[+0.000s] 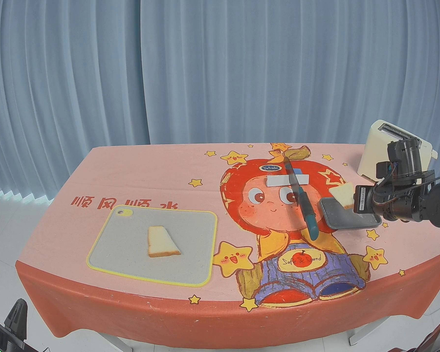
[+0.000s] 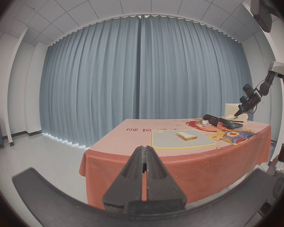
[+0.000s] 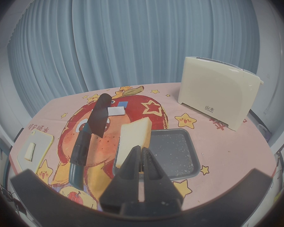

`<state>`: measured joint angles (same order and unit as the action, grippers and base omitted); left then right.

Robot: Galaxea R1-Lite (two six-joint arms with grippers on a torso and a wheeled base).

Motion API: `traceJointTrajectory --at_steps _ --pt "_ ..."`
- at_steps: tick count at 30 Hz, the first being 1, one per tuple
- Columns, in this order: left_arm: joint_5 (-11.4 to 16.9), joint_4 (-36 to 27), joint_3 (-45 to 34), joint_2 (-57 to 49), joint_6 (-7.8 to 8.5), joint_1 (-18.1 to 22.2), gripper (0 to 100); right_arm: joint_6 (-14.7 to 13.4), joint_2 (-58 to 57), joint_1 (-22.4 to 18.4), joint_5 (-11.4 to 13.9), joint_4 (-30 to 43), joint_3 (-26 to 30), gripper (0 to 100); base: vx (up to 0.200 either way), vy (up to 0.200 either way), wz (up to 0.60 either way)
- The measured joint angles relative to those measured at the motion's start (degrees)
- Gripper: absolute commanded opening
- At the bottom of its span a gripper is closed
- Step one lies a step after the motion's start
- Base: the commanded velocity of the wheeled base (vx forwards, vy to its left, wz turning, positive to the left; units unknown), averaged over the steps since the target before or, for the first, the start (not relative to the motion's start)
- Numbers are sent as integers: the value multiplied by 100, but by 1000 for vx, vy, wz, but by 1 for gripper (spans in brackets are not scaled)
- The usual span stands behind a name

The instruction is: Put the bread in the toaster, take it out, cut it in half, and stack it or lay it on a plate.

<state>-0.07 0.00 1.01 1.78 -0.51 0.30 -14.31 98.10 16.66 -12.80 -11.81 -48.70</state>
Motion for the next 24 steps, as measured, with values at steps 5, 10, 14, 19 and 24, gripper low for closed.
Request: traceJointTrajectory --at_steps 5,10,14,19,24 --pt "0 0 0 0 0 2 0 15 171 -104 -24 -346 41 0 0 0 0" --pt "0 0 0 0 0 2 0 49 391 -132 -101 -791 188 0 0 0 0" --pt "0 0 0 0 0 2 0 68 452 -107 -167 -830 301 0 0 0 0" --pt "0 0 0 0 0 2 0 94 474 -99 -378 -816 364 0 0 0 0" --pt "0 0 0 0 2 2 0 96 518 -84 -414 -839 386 0 0 0 0"
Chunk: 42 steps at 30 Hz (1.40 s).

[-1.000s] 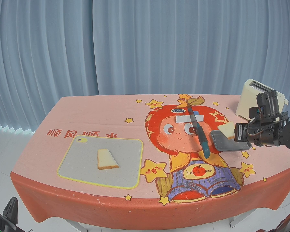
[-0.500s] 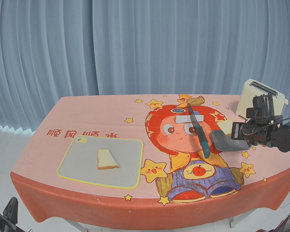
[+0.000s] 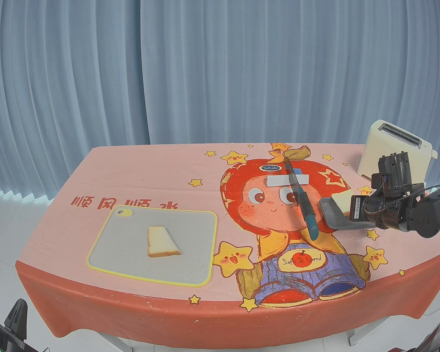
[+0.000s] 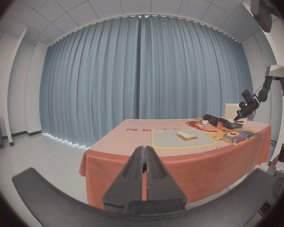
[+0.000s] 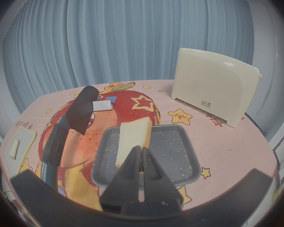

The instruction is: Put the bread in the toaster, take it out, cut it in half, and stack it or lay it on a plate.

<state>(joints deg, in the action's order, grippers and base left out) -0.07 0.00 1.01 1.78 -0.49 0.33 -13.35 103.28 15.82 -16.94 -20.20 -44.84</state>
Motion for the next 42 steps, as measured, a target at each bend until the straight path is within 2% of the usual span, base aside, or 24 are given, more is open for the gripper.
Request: traceJointTrajectory --at_steps 12,27,32,42 --pt "0 0 0 0 -2 0 0 33 -144 54 -111 80 96 0 0 0 0" --pt "0 0 0 0 0 0 0 60 -133 88 -123 12 134 0 0 0 0" --pt "0 0 0 0 0 0 0 55 -17 93 -229 -10 110 0 0 0 0" --pt "0 0 0 0 0 0 0 63 24 95 -232 -2 127 0 0 0 0"
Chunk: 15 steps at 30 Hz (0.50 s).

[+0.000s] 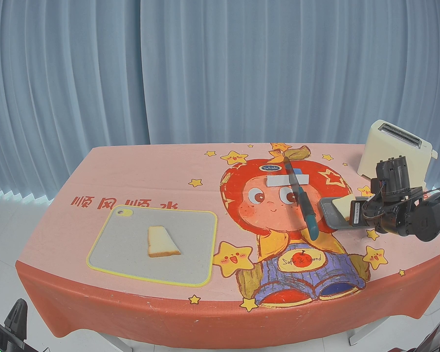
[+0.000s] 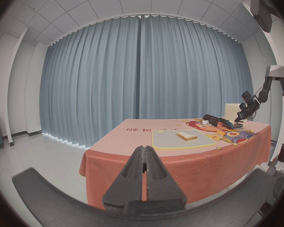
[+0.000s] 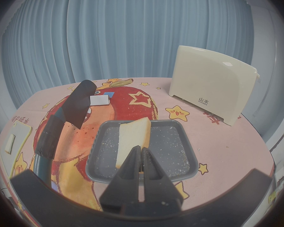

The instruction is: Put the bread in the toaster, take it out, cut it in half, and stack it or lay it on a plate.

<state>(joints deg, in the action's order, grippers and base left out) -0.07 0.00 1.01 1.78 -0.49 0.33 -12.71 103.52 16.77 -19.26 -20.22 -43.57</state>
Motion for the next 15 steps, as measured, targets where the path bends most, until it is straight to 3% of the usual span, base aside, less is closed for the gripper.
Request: traceJointTrajectory --at_steps 3,4,15 --pt "0 0 0 0 0 2 0 -1 9 0 -2 0 7 0 0 0 0" --pt "0 0 0 0 -2 2 0 -1 9 0 0 2 7 100 0 0 0" --pt "0 0 0 0 0 -2 0 -9 -96 9 0 11 27 100 0 0 0"
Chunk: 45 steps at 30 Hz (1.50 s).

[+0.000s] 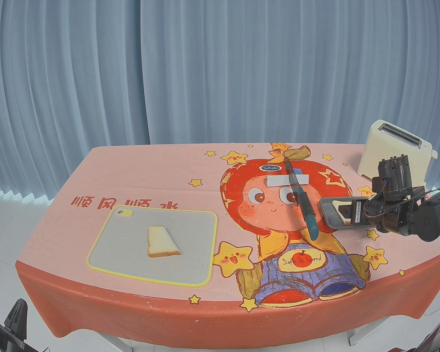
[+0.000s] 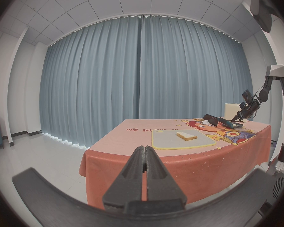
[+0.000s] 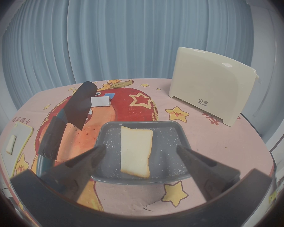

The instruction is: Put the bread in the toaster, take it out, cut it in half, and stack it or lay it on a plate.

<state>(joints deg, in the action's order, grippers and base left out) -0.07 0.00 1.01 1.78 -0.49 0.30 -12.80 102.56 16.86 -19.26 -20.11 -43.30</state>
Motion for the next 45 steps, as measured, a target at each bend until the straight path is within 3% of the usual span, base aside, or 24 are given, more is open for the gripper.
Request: traceJointTrajectory --at_steps 9,30,45 --pt "0 0 0 0 -2 0 0 9 -430 213 5 -5 77 100 0 0 0" --pt "0 0 0 0 0 5 0 -4 -1941 1831 73 13 549 100 0 0 0" --pt "0 0 0 0 0 0 0 -4 -2094 2092 20 -2 596 100 0 0 0"
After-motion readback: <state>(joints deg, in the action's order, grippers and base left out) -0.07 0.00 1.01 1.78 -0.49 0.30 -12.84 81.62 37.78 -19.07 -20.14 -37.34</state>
